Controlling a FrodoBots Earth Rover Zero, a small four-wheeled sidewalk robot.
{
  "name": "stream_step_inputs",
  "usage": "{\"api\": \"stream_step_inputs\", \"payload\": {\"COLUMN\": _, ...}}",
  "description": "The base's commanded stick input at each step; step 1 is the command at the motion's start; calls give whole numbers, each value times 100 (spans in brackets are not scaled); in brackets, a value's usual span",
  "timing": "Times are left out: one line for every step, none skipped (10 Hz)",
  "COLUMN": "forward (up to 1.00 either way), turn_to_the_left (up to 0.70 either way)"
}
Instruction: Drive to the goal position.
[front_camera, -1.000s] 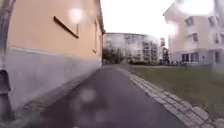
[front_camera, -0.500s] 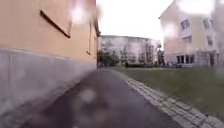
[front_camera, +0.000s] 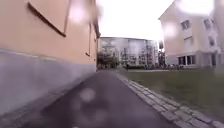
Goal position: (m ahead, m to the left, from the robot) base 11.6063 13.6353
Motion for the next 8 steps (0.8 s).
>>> {"api": "stream_step_inputs", "payload": {"forward": 85, "turn_to_the_left": 0}}
{"api": "stream_step_inputs", "payload": {"forward": 85, "turn_to_the_left": 0}}
{"api": "stream_step_inputs", "payload": {"forward": 85, "turn_to_the_left": 0}}
{"api": "stream_step_inputs", "payload": {"forward": 85, "turn_to_the_left": 0}}
{"api": "stream_step_inputs", "payload": {"forward": 85, "turn_to_the_left": 0}}
{"api": "stream_step_inputs", "payload": {"forward": 85, "turn_to_the_left": 0}}
{"api": "stream_step_inputs", "payload": {"forward": 85, "turn_to_the_left": 0}}
{"api": "stream_step_inputs", "payload": {"forward": 85, "turn_to_the_left": 0}}
